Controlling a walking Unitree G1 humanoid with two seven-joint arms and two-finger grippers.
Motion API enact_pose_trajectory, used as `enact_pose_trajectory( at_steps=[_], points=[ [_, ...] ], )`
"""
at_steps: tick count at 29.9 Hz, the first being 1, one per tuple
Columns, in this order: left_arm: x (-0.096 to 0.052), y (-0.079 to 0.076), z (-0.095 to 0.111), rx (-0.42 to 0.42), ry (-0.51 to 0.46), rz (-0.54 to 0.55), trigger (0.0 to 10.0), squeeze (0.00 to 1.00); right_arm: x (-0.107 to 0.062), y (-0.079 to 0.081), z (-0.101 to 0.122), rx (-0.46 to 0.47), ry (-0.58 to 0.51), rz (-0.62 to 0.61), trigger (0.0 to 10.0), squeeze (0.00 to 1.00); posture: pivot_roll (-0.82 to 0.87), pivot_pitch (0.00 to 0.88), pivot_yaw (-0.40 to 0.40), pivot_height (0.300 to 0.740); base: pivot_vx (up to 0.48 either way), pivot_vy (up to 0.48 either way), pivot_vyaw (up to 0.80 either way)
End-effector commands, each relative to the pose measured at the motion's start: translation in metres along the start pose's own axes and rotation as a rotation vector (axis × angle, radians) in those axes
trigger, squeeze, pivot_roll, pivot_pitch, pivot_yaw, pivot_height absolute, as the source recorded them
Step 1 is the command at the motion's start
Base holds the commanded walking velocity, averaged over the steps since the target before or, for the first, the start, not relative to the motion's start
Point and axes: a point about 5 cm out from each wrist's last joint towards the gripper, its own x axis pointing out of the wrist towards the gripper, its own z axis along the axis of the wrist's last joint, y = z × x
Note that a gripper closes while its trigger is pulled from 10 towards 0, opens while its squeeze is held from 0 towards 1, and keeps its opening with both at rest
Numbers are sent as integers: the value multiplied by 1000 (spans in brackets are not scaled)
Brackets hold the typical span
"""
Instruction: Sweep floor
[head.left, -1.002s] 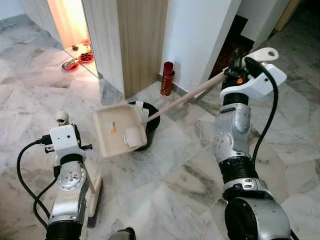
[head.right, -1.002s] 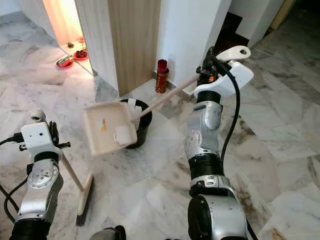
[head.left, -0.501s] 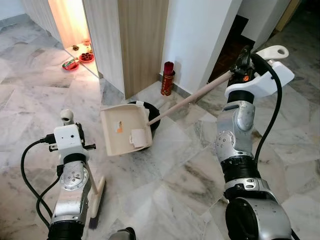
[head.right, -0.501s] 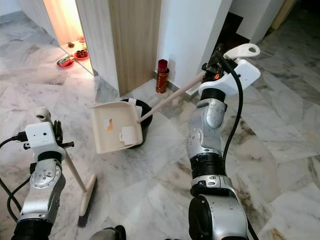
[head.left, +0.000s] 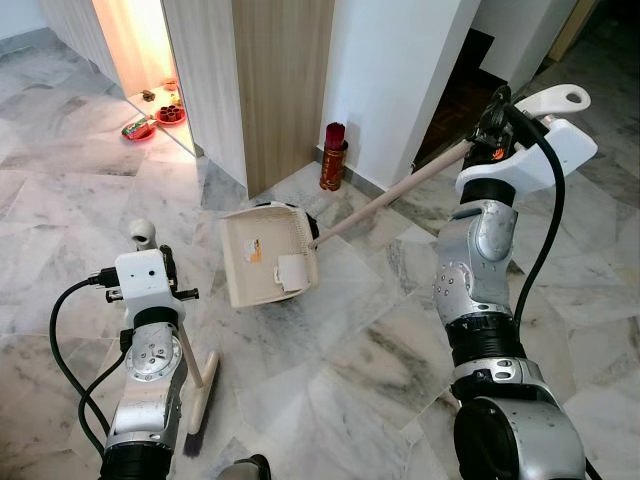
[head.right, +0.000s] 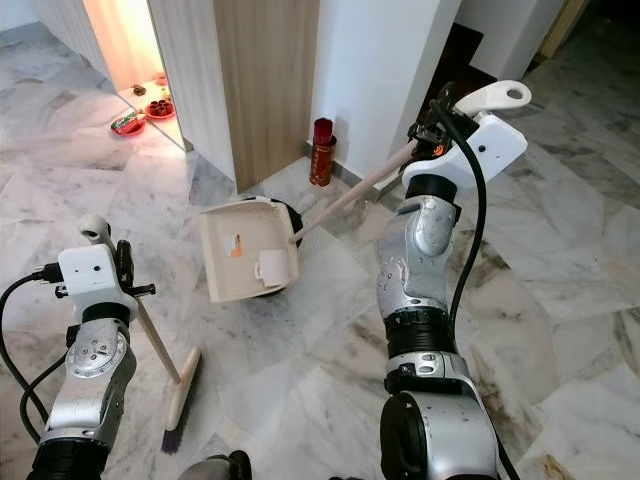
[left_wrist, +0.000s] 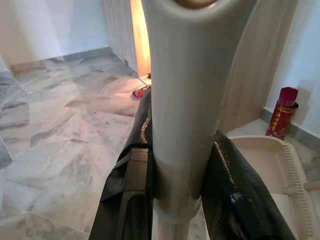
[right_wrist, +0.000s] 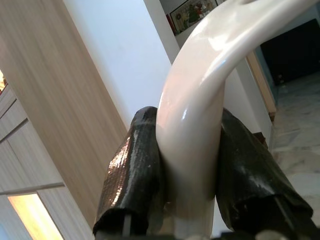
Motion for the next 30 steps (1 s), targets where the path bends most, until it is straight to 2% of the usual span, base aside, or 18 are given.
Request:
enact_pose_trajectory(
  at_steps=[1,30],
  points=[
    [0,-1,11,8,-49,-13,10000,0,6,4,20,25,-95,7,10000,0,195,106,-103,740,240,0,0],
    [-1,-1,12,5,-58,4,10000,0,5,10,17,31,-64,60,10000,0,189,109,-119,740,283,0,0]
  ],
)
